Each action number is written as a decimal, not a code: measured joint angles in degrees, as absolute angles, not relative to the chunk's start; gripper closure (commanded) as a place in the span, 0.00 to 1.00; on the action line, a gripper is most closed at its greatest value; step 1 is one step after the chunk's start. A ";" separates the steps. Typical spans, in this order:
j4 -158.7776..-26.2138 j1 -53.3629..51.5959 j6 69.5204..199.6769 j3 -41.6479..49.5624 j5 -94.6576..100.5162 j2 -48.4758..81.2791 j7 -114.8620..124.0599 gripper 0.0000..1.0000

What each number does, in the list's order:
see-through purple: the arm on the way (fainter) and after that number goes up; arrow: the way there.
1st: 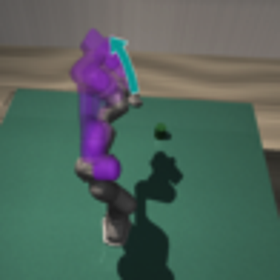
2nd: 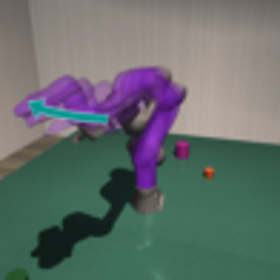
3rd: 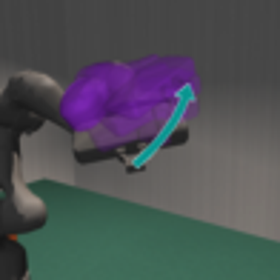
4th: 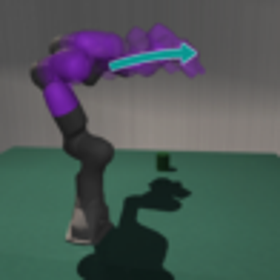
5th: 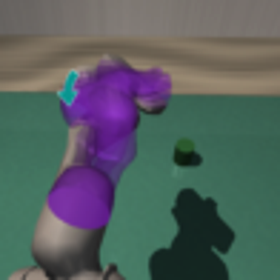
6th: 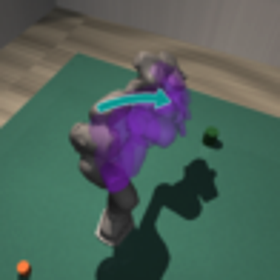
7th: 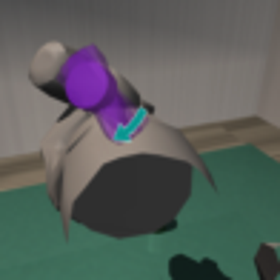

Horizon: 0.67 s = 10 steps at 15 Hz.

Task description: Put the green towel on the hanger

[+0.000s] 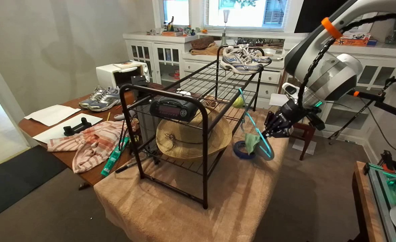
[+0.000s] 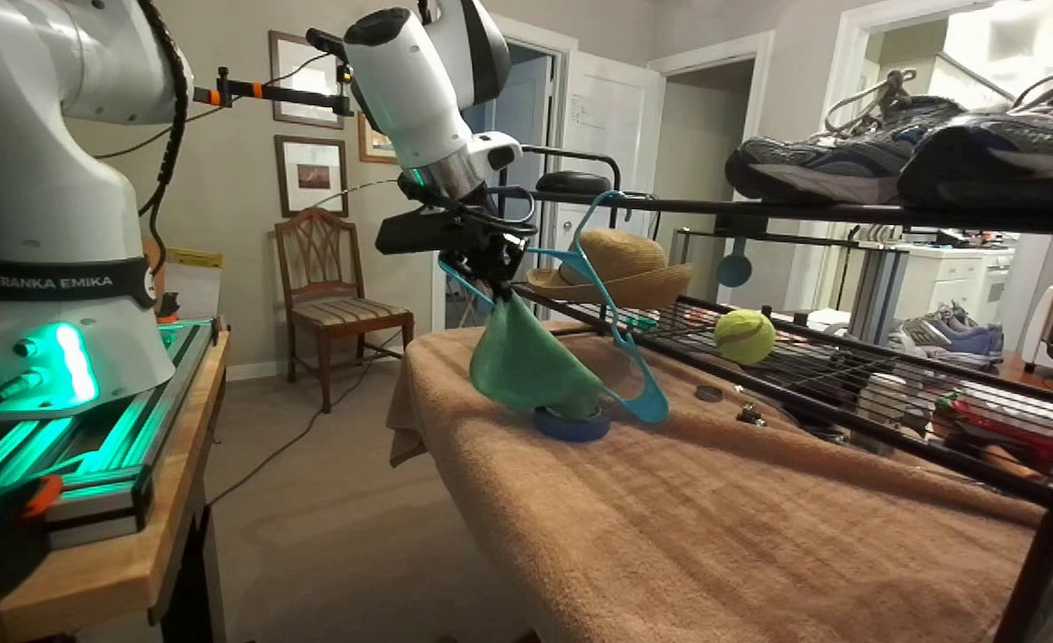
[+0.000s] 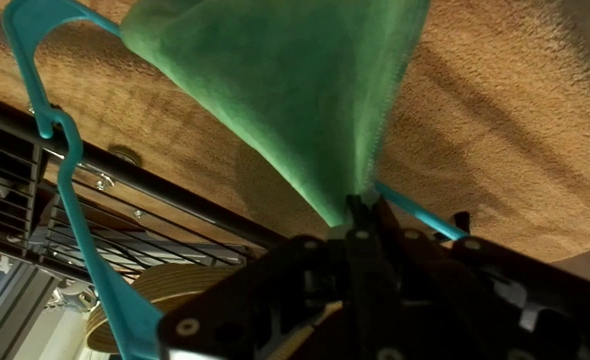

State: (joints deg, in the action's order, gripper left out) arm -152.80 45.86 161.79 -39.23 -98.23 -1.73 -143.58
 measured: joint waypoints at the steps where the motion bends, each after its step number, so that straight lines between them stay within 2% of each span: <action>1: -152.81 45.86 161.79 -39.23 -98.29 -1.65 -145.74 0.99; 3: -152.83 45.86 161.80 -39.23 -98.67 -1.46 -150.20 0.99; 4: -152.83 45.86 161.80 -39.23 -99.00 -1.39 -152.27 0.71; 5: -152.83 45.86 161.80 -39.23 -99.40 -1.34 -154.07 0.70; 10: -152.82 45.85 161.80 -39.30 -99.44 -1.42 -155.36 0.34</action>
